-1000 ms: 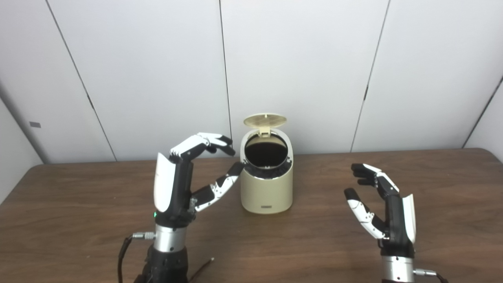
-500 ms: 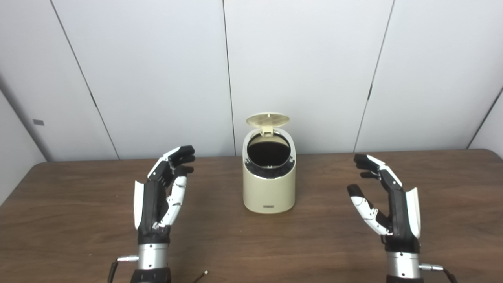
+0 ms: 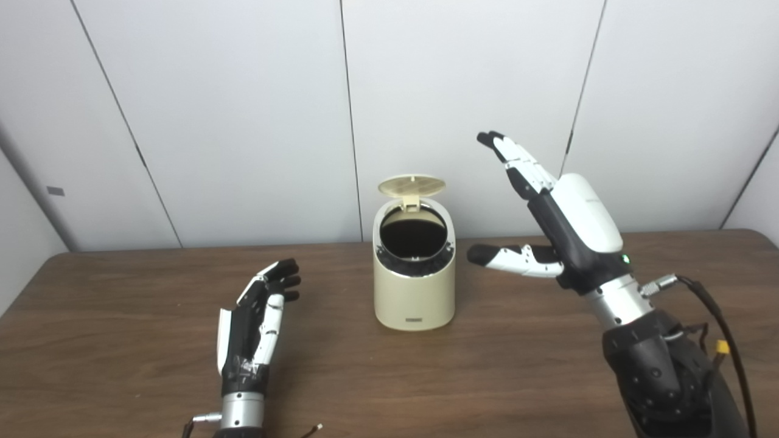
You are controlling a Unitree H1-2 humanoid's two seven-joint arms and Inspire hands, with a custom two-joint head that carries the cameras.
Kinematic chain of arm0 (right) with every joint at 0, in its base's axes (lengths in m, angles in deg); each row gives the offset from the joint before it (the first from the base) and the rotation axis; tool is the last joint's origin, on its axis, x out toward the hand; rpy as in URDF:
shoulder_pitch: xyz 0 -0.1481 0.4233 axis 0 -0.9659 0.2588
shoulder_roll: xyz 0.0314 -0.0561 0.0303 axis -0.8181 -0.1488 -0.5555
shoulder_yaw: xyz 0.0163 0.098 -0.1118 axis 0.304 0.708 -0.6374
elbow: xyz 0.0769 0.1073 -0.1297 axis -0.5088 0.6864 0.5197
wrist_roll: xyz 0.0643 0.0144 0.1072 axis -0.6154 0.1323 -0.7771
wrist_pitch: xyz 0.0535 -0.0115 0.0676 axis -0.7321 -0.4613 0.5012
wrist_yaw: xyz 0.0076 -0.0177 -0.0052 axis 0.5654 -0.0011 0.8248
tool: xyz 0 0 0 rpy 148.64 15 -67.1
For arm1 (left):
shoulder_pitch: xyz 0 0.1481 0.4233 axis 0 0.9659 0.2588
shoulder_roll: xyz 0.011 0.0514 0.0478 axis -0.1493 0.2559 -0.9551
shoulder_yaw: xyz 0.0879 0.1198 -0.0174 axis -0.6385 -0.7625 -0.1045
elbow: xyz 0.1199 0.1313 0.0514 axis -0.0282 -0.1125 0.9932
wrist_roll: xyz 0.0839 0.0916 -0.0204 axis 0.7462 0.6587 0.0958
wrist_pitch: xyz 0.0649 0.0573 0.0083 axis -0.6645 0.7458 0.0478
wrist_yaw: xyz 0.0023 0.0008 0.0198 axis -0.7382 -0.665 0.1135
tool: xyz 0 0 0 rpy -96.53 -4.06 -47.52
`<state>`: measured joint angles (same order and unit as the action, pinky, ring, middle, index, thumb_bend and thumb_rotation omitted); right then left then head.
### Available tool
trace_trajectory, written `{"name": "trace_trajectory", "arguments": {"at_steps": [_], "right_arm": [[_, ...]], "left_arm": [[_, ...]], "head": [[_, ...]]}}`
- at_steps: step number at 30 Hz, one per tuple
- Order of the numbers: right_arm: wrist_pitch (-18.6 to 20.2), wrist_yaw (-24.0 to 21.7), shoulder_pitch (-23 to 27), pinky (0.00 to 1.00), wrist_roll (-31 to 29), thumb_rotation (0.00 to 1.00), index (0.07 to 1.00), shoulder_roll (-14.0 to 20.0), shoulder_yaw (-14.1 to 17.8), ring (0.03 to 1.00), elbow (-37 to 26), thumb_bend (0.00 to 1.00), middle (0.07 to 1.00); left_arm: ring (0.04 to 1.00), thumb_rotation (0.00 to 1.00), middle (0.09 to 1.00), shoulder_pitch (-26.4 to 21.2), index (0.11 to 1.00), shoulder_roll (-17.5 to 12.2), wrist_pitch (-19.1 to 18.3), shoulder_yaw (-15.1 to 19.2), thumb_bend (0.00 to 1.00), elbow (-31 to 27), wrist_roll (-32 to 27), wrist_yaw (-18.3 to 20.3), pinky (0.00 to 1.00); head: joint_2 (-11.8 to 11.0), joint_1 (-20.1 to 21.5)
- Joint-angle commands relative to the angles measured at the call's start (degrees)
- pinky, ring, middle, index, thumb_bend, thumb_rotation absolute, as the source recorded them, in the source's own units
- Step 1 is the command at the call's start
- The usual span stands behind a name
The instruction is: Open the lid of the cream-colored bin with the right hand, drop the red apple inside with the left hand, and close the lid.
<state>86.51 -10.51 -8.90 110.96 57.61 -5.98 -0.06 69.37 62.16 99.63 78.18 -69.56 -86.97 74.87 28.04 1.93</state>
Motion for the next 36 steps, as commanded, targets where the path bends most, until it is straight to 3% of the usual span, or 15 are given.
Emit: {"name": "trace_trajectory", "arguments": {"at_steps": [1, 6, 11, 14, 25, 28, 36], "right_arm": [[1.9, -1.8, 4.2, 0.92, 1.2, 0.97, 0.972, -0.2, -0.2, 0.974, -2.2, 0.78, 0.970], [5.4, -7.1, 9.6, 0.91, 3.4, 0.94, 0.970, 0.0, -2.3, 0.996, -0.1, 0.87, 0.969], [6.3, -10.5, 13.7, 0.92, 4.0, 0.94, 0.973, 0.5, -4.4, 1.000, 3.5, 0.95, 0.973], [6.2, -11.5, 15.5, 0.93, 3.9, 0.90, 0.968, 0.6, -5.2, 1.000, 5.5, 0.99, 0.968], [4.4, -12.1, 19.3, 0.97, 4.7, 0.85, 0.938, 1.6, -8.1, 1.000, 15.4, 0.97, 0.939], [4.0, -10.8, 19.1, 0.93, 4.5, 0.84, 0.911, 1.4, -8.3, 0.995, 17.3, 0.94, 0.916], [7.1, -11.4, 17.0, 1.00, 2.6, 0.87, 0.922, 0.4, -7.9, 1.000, 18.9, 0.94, 0.926]], "left_arm": [[0.760, 0.76, 0.781, -0.7, 0.785, -0.8, 1.7, 0.8, 0.33, 1.4, 0.0, 0.2, 0.70], [0.757, 0.75, 0.784, -0.6, 0.790, -0.7, 1.6, 1.5, 0.34, 2.8, -0.2, 0.6, 0.69], [0.769, 0.77, 0.798, -0.2, 0.805, -0.7, 0.7, 1.4, 0.35, 2.3, 0.8, 0.6, 0.70], [0.779, 0.75, 0.804, -0.1, 0.808, -0.7, 0.6, 1.4, 0.35, 2.1, 0.6, 0.8, 0.70], [0.759, 0.74, 0.786, 0.0, 0.794, -0.4, 0.2, 1.3, 0.33, 2.1, 2.5, 0.2, 0.69], [0.747, 0.75, 0.778, 0.1, 0.787, -0.2, -0.1, 1.4, 0.32, 1.7, 2.5, 0.2, 0.68], [0.752, 0.76, 0.777, 0.1, 0.781, -0.7, 0.9, 1.2, 0.32, 2.2, 3.0, 0.5, 0.69]], "head": [[-0.1, 0.1], [0.0, 0.0], [-0.1, 0.0], [-0.1, 0.1], [-0.8, 0.2], [-0.9, 0.2], [-1.0, 0.7]]}}
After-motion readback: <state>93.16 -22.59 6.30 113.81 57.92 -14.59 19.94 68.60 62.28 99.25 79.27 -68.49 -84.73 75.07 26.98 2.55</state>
